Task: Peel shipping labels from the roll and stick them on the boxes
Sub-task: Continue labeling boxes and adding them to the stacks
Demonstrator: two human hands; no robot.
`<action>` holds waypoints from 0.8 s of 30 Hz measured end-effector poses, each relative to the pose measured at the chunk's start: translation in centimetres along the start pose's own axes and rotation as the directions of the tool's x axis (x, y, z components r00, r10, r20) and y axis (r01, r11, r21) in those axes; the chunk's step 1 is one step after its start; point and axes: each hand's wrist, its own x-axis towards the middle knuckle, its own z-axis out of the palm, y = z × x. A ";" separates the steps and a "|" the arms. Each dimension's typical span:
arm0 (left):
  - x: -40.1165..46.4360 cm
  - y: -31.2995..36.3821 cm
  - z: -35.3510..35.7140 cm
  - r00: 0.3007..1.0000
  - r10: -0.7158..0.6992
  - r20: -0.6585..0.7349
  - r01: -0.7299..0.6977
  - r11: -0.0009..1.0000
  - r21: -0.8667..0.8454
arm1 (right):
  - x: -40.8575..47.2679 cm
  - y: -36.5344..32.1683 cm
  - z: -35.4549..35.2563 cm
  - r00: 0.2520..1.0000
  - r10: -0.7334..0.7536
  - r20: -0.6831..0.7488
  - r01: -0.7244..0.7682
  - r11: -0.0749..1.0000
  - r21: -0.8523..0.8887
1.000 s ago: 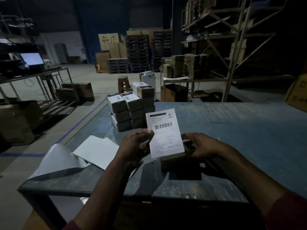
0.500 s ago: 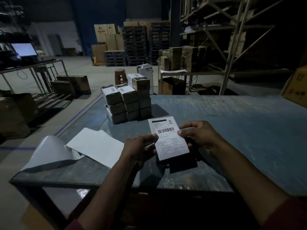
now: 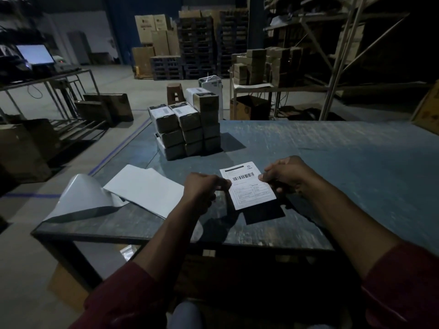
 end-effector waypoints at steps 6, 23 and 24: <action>-0.1 -0.2 -0.1 0.997 0.056 0.047 -0.057 0.998 0.023 | -0.2 -0.4 -0.2 1.000 -0.019 0.001 0.019 0.995 -0.101; 0.9 -1.0 0.5 0.991 0.131 0.028 -0.133 0.987 0.085 | -0.7 -1.1 0.4 0.999 -0.036 -0.025 0.031 0.985 -0.171; 0.9 -1.1 0.5 0.990 0.137 0.027 -0.139 0.986 0.095 | -0.6 -0.9 0.4 0.999 -0.040 -0.028 0.034 0.983 -0.178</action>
